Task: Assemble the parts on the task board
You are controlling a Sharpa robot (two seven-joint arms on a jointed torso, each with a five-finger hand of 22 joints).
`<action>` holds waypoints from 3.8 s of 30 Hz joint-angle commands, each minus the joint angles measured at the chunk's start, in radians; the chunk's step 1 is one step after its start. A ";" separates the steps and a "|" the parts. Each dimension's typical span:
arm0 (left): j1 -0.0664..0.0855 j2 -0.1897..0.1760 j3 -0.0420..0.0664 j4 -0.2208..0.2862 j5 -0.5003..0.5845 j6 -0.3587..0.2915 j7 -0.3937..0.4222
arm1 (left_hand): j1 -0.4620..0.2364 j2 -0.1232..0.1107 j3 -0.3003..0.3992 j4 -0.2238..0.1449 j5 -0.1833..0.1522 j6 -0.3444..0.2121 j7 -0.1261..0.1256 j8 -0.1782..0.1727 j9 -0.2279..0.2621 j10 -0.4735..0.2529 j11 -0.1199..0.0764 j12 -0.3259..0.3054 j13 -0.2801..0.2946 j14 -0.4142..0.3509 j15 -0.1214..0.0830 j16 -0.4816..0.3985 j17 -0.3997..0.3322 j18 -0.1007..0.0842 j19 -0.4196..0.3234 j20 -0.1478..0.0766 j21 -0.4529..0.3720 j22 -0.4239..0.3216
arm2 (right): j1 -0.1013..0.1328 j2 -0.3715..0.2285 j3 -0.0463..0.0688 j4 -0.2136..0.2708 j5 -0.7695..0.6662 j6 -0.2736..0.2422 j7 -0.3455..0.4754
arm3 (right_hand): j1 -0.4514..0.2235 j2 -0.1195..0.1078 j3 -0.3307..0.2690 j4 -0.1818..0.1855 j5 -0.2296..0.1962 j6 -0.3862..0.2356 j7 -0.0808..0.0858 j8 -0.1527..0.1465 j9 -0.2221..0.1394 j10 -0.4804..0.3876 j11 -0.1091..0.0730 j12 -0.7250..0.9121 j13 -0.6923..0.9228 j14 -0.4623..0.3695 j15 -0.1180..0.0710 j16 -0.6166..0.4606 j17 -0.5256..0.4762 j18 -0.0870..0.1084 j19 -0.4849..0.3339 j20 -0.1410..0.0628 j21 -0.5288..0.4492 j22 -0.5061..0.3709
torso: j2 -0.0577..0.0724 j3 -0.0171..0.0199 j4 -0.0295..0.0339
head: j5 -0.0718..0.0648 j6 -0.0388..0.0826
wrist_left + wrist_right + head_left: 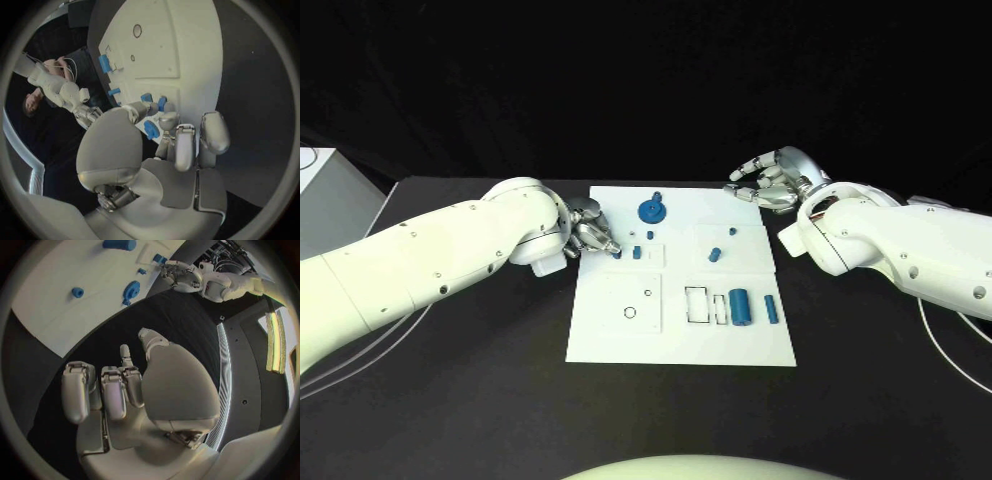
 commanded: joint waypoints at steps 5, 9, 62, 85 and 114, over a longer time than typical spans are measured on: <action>-0.009 0.012 -0.009 -0.010 0.002 0.067 -0.010 | -0.003 0.011 0.161 -0.167 0.001 0.008 -0.004 -0.003 -0.001 0.010 -0.001 0.005 0.003 0.080 -0.004 0.005 0.170 -0.015 0.003 -0.001 0.005 -0.002 | 0.000 0.000 0.001 0.001 -0.006 0.007 0.009 | -0.008 0.002 0.003 0.000 0.007 -0.005 -0.001 0.003 0.001 0.025 0.000 0.000 0.195 0.102 -0.002 0.003 0.261 -0.005 0.051 -0.006 -0.003 0.110 | -0.001 -0.0009 0.0006 | -0.001 -0.004; -0.009 0.017 -0.012 -0.013 0.007 0.068 -0.009 | -0.016 0.012 0.148 -0.161 -0.005 0.010 -0.005 -0.004 0.003 0.017 -0.001 0.008 0.009 0.081 -0.004 0.006 0.173 -0.015 0.002 -0.001 0.005 -0.001 | 0.000 0.000 0.001 0.001 -0.006 0.007 0.010 | -0.008 0.002 0.003 0.000 0.007 -0.005 -0.001 0.003 0.001 0.025 0.000 0.000 0.195 0.102 -0.002 0.003 0.261 -0.005 0.051 -0.006 -0.003 0.110 | -0.001 -0.0011 0.0005 | -0.002 -0.004; -0.010 -0.017 -0.014 0.025 0.006 0.038 -0.007 | -0.049 -0.003 -0.326 0.129 -0.432 0.050 -0.019 -0.080 0.012 0.010 -0.007 0.001 0.019 0.079 -0.008 0.001 0.167 -0.014 0.001 -0.004 -0.022 -0.018 | -0.001 -0.001 0.001 0.000 -0.003 0.007 0.014 | -0.011 -0.001 0.007 0.000 0.007 -0.008 -0.001 0.005 0.003 0.023 0.000 -0.002 0.193 0.101 -0.002 0.002 0.259 -0.005 0.051 -0.006 -0.004 0.109 | -0.001 -0.0020 0.0011 | -0.011 -0.001; -0.013 -0.080 0.073 0.113 0.055 -0.020 0.036 | 0.060 0.052 -0.465 0.129 -0.513 -0.057 0.024 -0.118 0.012 -0.118 0.031 -0.082 -0.111 0.048 0.025 -0.042 0.087 0.007 -0.070 0.024 -0.087 -0.118 | -0.003 -0.006 0.001 0.003 -0.003 0.004 0.015 | -0.011 -0.001 0.007 0.000 0.007 -0.008 -0.001 0.005 0.003 0.023 0.000 -0.002 0.193 0.101 -0.002 0.002 0.259 -0.005 0.051 -0.006 -0.004 0.109 | -0.001 -0.0020 0.0009 | -0.014 0.008; -0.040 0.076 0.004 -0.049 -0.346 -0.390 0.545 | 0.290 -0.054 0.013 -0.068 -0.511 -0.120 0.098 -0.226 -0.290 -0.458 0.118 -0.458 -0.579 -0.349 0.103 -0.331 -0.524 0.077 -0.428 0.091 -0.330 -0.445 | -0.003 -0.007 0.001 0.006 0.010 -0.016 0.042 | -0.010 -0.001 0.012 -0.002 0.009 -0.010 -0.001 0.007 0.004 0.013 0.000 -0.011 0.184 0.100 -0.002 0.000 0.256 -0.005 0.050 -0.006 -0.007 0.107 | 0.002 -0.0017 0.0002 | -0.027 0.030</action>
